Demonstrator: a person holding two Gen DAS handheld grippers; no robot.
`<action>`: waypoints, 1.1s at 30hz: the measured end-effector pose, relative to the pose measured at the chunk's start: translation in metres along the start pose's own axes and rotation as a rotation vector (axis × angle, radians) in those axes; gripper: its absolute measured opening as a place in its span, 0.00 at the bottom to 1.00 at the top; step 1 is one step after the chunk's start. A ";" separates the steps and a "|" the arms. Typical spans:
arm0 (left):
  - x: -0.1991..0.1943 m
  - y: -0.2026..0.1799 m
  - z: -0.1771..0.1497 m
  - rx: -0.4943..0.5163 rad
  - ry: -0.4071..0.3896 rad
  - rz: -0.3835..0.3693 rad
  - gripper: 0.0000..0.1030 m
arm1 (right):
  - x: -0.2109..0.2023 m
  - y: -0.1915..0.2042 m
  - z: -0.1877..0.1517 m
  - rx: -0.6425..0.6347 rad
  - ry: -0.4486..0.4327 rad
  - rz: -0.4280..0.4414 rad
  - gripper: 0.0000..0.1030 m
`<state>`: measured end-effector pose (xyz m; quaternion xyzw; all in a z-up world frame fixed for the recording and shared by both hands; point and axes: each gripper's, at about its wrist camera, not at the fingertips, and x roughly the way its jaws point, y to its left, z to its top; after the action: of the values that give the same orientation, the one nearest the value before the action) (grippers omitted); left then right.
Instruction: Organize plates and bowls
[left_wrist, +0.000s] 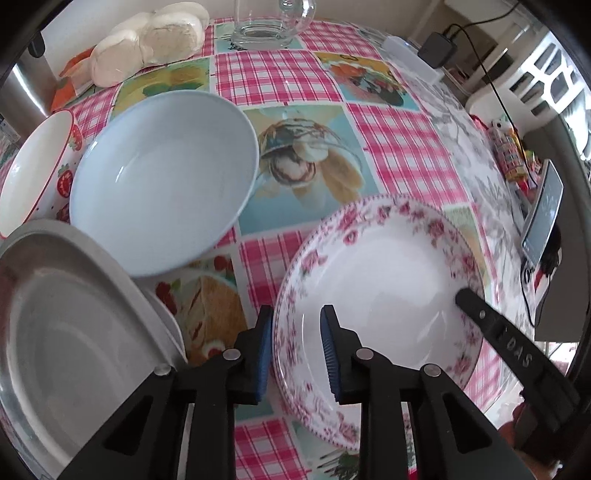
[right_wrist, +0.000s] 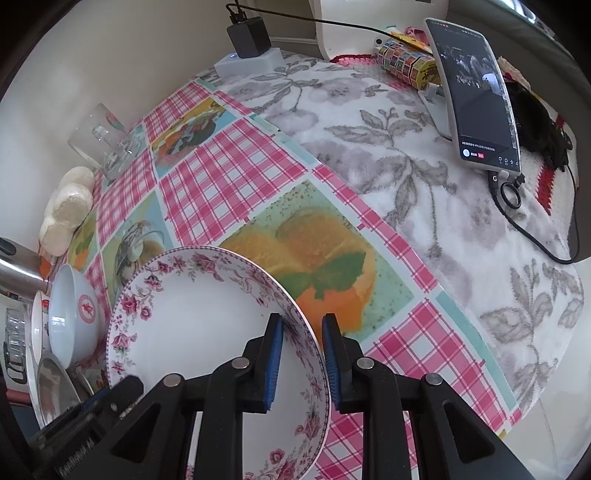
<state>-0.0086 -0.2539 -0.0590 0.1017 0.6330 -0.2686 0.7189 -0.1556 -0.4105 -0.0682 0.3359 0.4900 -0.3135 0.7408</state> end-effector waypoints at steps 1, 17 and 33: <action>0.001 0.000 0.001 0.001 -0.001 0.001 0.25 | 0.000 -0.001 0.000 0.004 0.001 0.004 0.23; 0.012 -0.007 0.011 0.039 -0.012 0.005 0.23 | 0.001 -0.013 -0.004 0.068 0.036 0.063 0.24; 0.020 -0.023 0.004 0.078 0.027 -0.076 0.23 | -0.007 -0.032 -0.005 0.141 0.022 0.043 0.25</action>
<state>-0.0157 -0.2803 -0.0736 0.1093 0.6352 -0.3189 0.6949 -0.1861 -0.4245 -0.0692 0.4010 0.4676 -0.3276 0.7164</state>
